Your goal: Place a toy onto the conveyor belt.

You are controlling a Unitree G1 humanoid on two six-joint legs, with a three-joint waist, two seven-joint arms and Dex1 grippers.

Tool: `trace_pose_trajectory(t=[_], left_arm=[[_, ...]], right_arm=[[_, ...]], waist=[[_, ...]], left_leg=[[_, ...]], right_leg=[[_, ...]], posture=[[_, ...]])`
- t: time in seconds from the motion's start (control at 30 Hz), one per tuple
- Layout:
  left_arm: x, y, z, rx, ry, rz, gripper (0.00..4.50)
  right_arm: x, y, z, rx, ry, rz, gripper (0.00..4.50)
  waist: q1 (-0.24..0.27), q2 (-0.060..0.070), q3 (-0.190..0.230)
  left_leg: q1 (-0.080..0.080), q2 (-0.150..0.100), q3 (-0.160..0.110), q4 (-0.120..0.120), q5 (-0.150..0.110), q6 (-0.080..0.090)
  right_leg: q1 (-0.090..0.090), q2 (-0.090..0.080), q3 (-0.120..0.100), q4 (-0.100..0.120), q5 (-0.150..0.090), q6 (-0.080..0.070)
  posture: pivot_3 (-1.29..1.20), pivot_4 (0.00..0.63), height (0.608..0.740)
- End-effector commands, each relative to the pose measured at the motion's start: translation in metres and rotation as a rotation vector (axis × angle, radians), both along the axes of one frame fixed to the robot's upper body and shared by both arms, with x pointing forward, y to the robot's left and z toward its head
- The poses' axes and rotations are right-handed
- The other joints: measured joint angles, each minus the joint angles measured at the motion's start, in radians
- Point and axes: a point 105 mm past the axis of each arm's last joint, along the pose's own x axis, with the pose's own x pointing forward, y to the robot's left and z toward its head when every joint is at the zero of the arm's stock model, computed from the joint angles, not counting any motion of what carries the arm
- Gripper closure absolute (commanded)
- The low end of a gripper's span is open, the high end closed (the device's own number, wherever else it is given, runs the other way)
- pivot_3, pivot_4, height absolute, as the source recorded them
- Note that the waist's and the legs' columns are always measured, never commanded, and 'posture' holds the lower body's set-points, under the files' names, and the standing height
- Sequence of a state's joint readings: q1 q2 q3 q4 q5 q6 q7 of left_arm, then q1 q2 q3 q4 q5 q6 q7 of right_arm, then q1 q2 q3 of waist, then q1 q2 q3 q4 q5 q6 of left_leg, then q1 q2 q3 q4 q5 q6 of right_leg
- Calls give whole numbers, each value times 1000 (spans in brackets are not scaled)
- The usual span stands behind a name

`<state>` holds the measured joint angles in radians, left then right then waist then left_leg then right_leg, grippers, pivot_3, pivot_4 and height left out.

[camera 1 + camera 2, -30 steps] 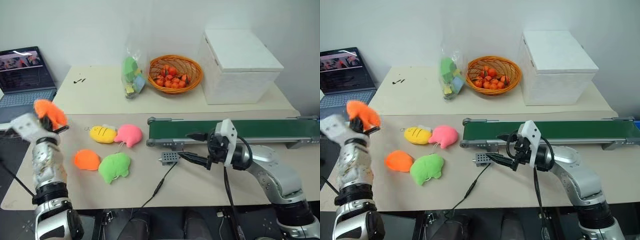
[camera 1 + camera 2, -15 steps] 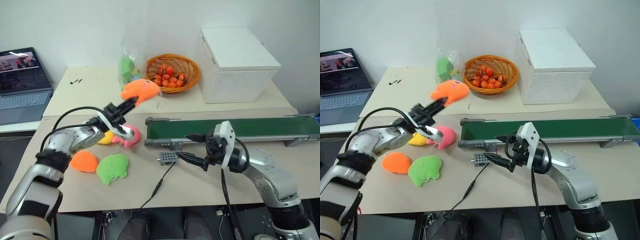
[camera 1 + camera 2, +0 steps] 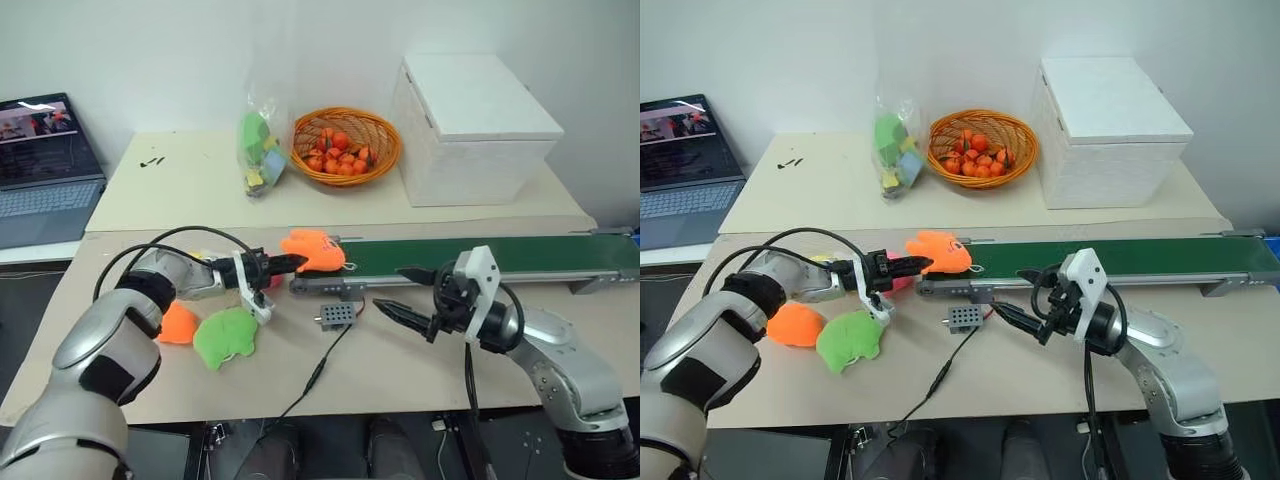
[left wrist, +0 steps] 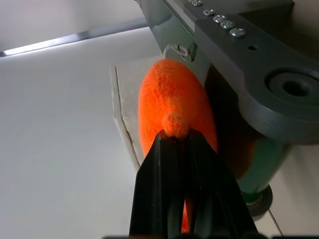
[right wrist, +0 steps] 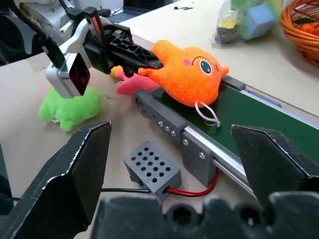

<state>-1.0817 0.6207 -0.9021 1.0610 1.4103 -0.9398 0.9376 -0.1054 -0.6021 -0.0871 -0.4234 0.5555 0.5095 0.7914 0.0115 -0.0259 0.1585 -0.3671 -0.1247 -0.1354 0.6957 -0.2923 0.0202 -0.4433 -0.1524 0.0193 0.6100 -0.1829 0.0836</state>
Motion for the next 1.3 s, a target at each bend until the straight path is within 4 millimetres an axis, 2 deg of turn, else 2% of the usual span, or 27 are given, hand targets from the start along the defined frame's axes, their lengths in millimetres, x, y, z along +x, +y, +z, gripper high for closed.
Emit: trace_pose_trajectory(t=[0.03, 0.07, 0.13, 0.17, 0.3, 0.33, 0.37, 0.5, 0.6, 0.7, 0.73, 0.77, 0.8, 0.83, 0.87, 0.97, 1.1, 1.17, 1.3], left_arm=[[8, 3, 4, -3, -3, 42, 4464], [10, 4, 5, -8, 0, 56, 4464], [11, 4, 7, -27, 20, 75, 3842], [13, 6, 8, -29, 36, 91, 3676], [15, 11, 9, -36, 68, 127, 2055], [14, 11, 9, -33, 89, 124, 1860], [12, 12, 9, -27, 89, 111, 1462], [9, 16, 13, -44, 96, 104, 1462], [10, 24, 21, -113, 173, 148, 1462], [24, 39, 30, -318, 397, 324, 1462], [42, 48, 28, -418, 555, 473, 1462], [48, 54, 23, -493, 726, 538, 1462], [54, 61, 19, -598, 987, 575, 1462], [49, 61, 14, -627, 1217, 524, 1462], [42, 61, 13, -613, 1368, 464, 1462], [23, 59, 16, -588, 1595, 330, 1462], [-6, 50, 13, -483, 1771, 236, 1462], [-21, 43, 18, -445, 1836, 185, 1462], [-30, 36, 32, -453, 1834, 148, 1462]], right_arm=[[-3, 0, 19, 8, -87, 3, 0], [-4, 0, 21, 12, -91, 3, 0], [-4, 0, 22, 16, -93, 3, 0], [-4, 0, 22, 17, -93, 3, 0], [-3, 0, 21, 16, -90, 2, 0], [-2, 0, 21, 15, -89, 2, 0], [-2, 0, 21, 17, -88, 3, 0], [3, 1, 20, 19, -86, 7, 0], [5, 3, 19, 19, -84, 12, 0], [4, 2, 19, 19, -83, 14, 0], [3, 1, 19, 17, -82, 12, 0], [3, 1, 19, 16, -80, 11, 0], [2, 0, 18, 15, -77, 9, 0], [2, 0, 17, 14, -74, 7, 0], [1, -1, 17, 13, -72, 6, 0], [1, -2, 16, 5, -66, 5, 0], [2, -4, 15, -4, -64, -3, 0], [3, -5, 13, -11, -60, -6, 0], [2, -4, 14, -6, -58, -5, 0]], waist=[[-1, 0, 0], [-1, 0, 0], [-1, 0, 0], [-1, 0, 0], [0, 0, 0], [0, 0, 0], [0, 0, 0], [-1, 0, 0], [-1, 0, 0], [-1, 0, 0], [-1, 0, 0], [-2, 2, -1], [-2, 2, -1], [-2, 2, -1], [-9, 2, -1], [-39, 2, -1], [-58, 2, -1], [-58, 2, -1], [-45, 2, -1]], left_leg=[[0, 0, 0, 0, 0, 0], [0, 0, 0, 0, 0, 0], [0, 0, 0, 0, 0, 0], [0, 0, 0, 0, 0, 0], [0, 0, 0, 1, 0, 0], [0, 0, 0, 1, 0, 0], [-1, 0, 0, 1, 0, 0], [0, 0, 1, 1, 0, 0], [-1, 0, 1, 1, 0, 0], [-1, 0, 1, 1, 0, 0], [-1, 0, 0, 2, 0, 0], [-1, 0, 1, 3, 0, 0], [-1, 0, 3, 4, 0, 0], [-1, 0, 3, 5, -1, 1], [-2, 0, 3, 7, -1, 2], [-4, -1, 4, 10, -3, 5], [-4, 2, 4, 16, -4, 7], [-2, 2, 5, 15, -5, 9], [-2, 2, 5, 15, -6, 9]], right_leg=[[0, 0, 0, 0, 0, 0], [0, 0, 0, 0, 0, 0], [-1, 0, 0, 0, 0, 0], [-1, 0, 0, 0, 0, 0], [-1, 0, 0, 1, 0, 0], [-1, 0, 0, 1, 0, 0], [-1, 0, 0, 1, 0, 0], [-1, 0, 0, 1, 0, 0], [-1, 0, 0, 1, 0, 0], [-1, 0, 0, 1, 0, 0], [-2, 0, 0, 1, 0, 0], [-2, 0, 0, 1, 0, 0], [-3, 0, -1, 4, 1, -1], [-4, -1, -2, 4, 1, -1], [-4, -1, -3, 4, 1, -1], [-5, -1, -4, 11, 1, -1], [-6, -1, -1, 15, 1, -1], [-5, -1, 0, 15, 1, -1], [-7, -1, 0, 15, 1, -1]], posture=[[0, 150, 740], [0, 150, 740], [0, 150, 740], [0, 150, 740], [0, 150, 740], [0, 150, 740], [0, 150, 740], [0, 150, 740], [0, 150, 740], [0, 150, 740], [0, 150, 740], [0, 150, 740], [0, 150, 740], [0, 150, 740], [0, 150, 740], [0, 150, 740], [0, 150, 740], [0, 150, 740], [0, 150, 740]])
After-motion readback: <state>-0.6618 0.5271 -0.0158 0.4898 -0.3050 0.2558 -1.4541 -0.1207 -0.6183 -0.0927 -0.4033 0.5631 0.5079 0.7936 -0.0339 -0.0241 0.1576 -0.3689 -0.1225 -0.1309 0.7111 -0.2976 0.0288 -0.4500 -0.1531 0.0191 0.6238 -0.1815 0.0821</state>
